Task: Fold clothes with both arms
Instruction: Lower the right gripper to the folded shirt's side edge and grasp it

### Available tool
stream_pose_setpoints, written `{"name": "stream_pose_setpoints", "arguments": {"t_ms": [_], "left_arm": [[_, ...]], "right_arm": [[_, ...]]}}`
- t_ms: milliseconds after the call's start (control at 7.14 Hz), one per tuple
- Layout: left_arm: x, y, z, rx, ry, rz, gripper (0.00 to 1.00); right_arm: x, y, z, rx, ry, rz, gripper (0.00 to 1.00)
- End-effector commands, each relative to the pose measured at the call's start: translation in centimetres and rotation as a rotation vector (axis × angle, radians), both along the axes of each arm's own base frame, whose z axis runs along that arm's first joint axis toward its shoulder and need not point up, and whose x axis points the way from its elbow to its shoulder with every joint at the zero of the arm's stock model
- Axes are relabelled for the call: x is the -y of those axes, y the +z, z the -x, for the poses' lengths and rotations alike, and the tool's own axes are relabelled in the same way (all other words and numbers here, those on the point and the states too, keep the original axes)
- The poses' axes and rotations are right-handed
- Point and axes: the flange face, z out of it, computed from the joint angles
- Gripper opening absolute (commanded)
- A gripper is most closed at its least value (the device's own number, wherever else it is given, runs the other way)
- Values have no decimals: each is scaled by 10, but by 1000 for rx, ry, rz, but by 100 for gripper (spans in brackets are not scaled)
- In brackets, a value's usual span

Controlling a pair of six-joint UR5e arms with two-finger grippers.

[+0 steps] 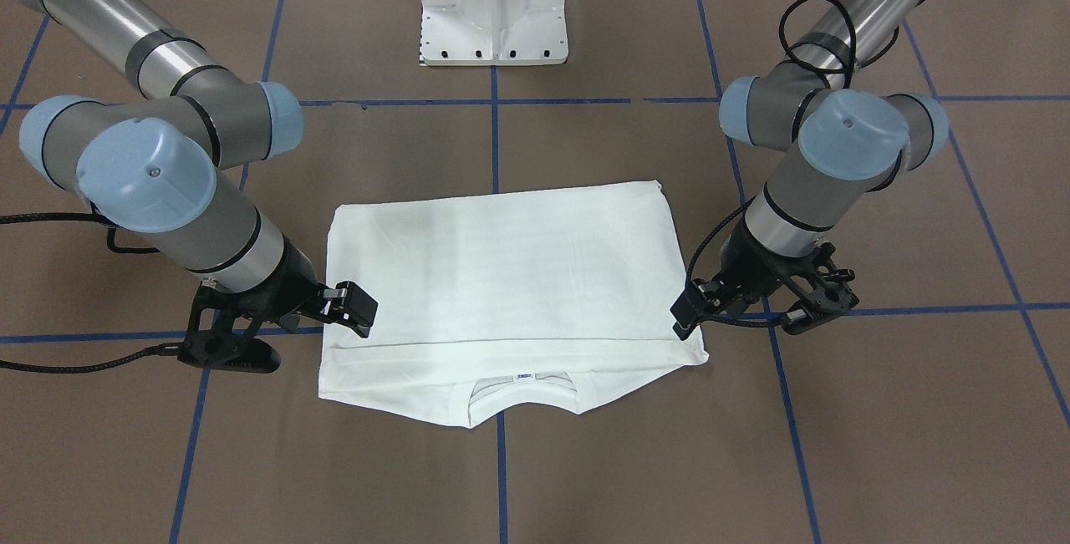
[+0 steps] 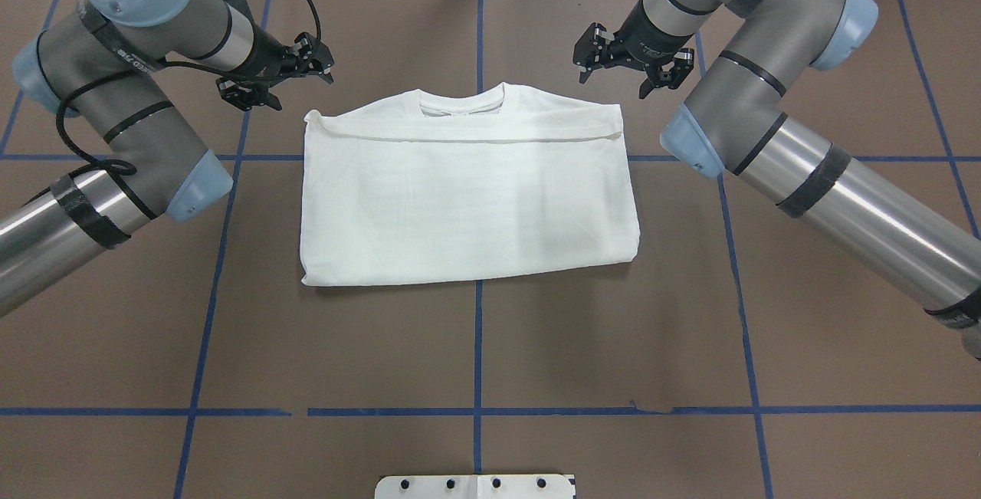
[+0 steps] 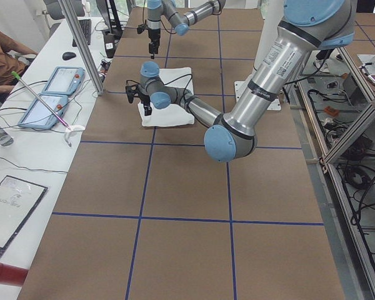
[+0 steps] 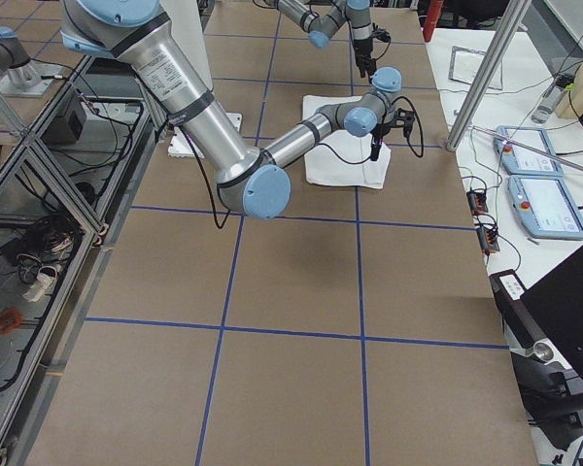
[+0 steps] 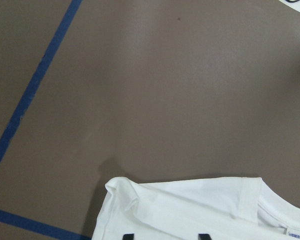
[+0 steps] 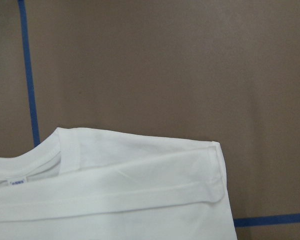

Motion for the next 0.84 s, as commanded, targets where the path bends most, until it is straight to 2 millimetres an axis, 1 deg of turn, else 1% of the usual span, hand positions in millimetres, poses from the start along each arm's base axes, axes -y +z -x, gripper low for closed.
{"name": "stream_pose_setpoints", "arguments": {"t_ms": [0, 140, 280, 420, 560, 700], "left_arm": [[-3, -3, 5, -6, -4, -7, 99], [-4, -4, 7, -7, -7, -10, 99], [-5, -11, 10, -12, -16, -25, 99], [-6, -15, 11, -12, -33, -30, 99], [-5, -16, 12, -5, -52, -33, 99], [-7, -20, 12, -11, -52, -41, 99]], "right_arm": [[-71, 35, 0, -7, -47, -10, 100], [-110, 63, 5, -37, -78, -7, 100], [-139, 76, 20, -49, -122, -3, 100], [-156, 82, 42, -74, -143, -12, 100], [-167, 86, 55, -87, -160, -16, 100], [-173, 87, 62, -90, -174, -15, 98]]}}
